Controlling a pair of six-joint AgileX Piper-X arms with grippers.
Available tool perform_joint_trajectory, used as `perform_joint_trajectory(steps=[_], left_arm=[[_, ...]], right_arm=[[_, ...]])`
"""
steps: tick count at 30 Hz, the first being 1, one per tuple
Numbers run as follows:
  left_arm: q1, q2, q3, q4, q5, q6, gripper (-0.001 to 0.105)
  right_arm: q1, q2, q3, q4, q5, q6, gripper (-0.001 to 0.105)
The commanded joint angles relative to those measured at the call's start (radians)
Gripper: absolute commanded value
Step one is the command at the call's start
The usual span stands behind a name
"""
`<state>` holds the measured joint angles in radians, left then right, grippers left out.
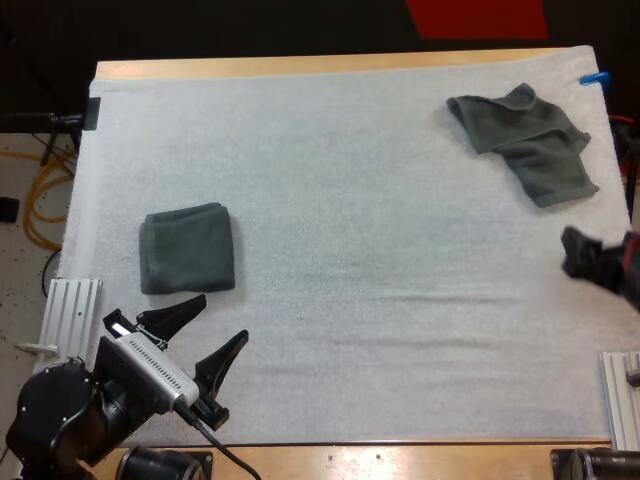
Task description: Pick towel from pile fold and stack
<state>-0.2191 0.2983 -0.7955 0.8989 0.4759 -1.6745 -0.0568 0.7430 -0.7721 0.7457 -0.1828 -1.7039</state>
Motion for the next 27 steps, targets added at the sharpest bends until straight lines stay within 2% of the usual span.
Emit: perform_joint_trajectory(steps=[1,6,14,27], left_arm=[[-0.003,0.001,-0.007,-0.027,0.007,-0.010,0.060],[-0.003,0.001,-0.007,-0.045,0.007,-0.010,0.060],[-0.003,0.001,-0.007,-0.045,0.007,-0.010,0.060],[-0.003,0.001,-0.007,-0.045,0.007,-0.012,0.060]], right_arm=[[0.003,0.044,-0.016,-0.050,0.019,0.004,0.077],[0.003,0.305,-0.063,-0.178,0.083,0.068,0.077],[0.003,0.629,-0.124,-0.318,0.095,0.150,0.077],[0.001,0.934,-0.219,-0.419,0.095,0.336,0.077]])
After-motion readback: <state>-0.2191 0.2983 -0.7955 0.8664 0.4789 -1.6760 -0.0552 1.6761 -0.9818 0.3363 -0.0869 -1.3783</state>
